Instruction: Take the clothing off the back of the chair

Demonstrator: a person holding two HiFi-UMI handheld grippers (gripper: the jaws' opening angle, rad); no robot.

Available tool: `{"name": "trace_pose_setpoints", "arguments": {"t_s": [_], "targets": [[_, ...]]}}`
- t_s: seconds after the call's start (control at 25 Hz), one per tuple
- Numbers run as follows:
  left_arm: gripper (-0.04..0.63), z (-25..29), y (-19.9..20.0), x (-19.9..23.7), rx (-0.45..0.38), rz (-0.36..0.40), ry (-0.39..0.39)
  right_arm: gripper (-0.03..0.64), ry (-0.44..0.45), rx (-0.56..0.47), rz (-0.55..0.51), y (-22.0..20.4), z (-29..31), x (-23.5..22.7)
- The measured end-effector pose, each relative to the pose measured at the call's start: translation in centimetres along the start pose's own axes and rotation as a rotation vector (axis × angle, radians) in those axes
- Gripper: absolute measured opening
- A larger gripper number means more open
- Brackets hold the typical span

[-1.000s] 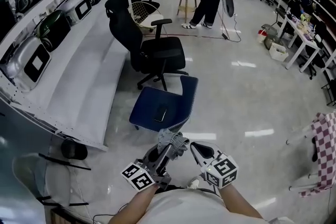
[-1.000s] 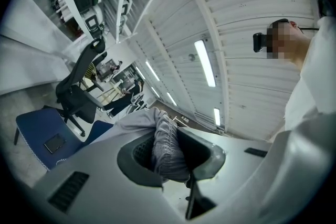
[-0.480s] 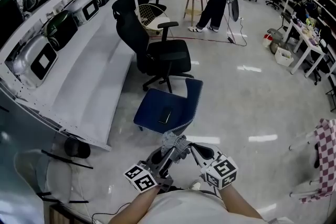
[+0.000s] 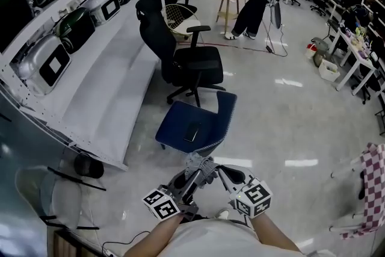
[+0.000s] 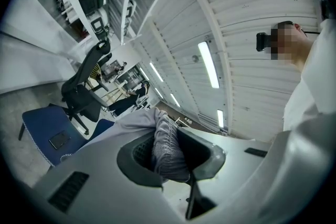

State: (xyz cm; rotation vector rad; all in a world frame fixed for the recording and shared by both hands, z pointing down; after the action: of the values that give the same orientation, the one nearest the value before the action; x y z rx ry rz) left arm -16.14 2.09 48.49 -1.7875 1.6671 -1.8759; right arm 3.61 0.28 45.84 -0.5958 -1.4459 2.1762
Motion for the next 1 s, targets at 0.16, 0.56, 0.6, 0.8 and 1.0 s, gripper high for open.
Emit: {"name": "trace_pose_setpoints", "arguments": {"t_s": [0.16, 0.56, 0.6, 0.8, 1.0], "targets": [[0.084, 0.0, 0.3, 0.3, -0.004, -0.004, -0.005, 0.017, 0.009, 0.001, -0.007, 0.1, 0.3, 0.2], [0.084, 0.2, 0.3, 0.8, -0.004, -0.003, -0.023, 0.017, -0.002, 0.003, -0.01, 0.2, 0.2, 0.0], [0.084, 0.3, 0.3, 0.8, -0.004, -0.004, -0.022, 0.017, -0.004, 0.002, -0.009, 0.1, 0.2, -0.1], [0.084, 0.5, 0.6, 0.9, -0.003, -0.019, -0.02, 0.017, -0.006, 0.004, -0.009, 0.3, 0.5, 0.0], [0.084, 0.5, 0.6, 1.4, -0.01, -0.018, -0.027, 0.017, -0.006, 0.006, -0.013, 0.4, 0.8, -0.1]]}}
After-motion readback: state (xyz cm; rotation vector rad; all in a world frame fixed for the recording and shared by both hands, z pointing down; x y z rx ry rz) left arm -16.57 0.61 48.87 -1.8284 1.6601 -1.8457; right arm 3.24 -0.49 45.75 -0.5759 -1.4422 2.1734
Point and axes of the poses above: the fingertips, and each gripper's own axes: z forward along the fingers, x to its left, y out of its top, the point moved 9 cm from there along -z, backward along the fingers, and after that the axes turned 11 degrees about -y, right-handed, at the moved point
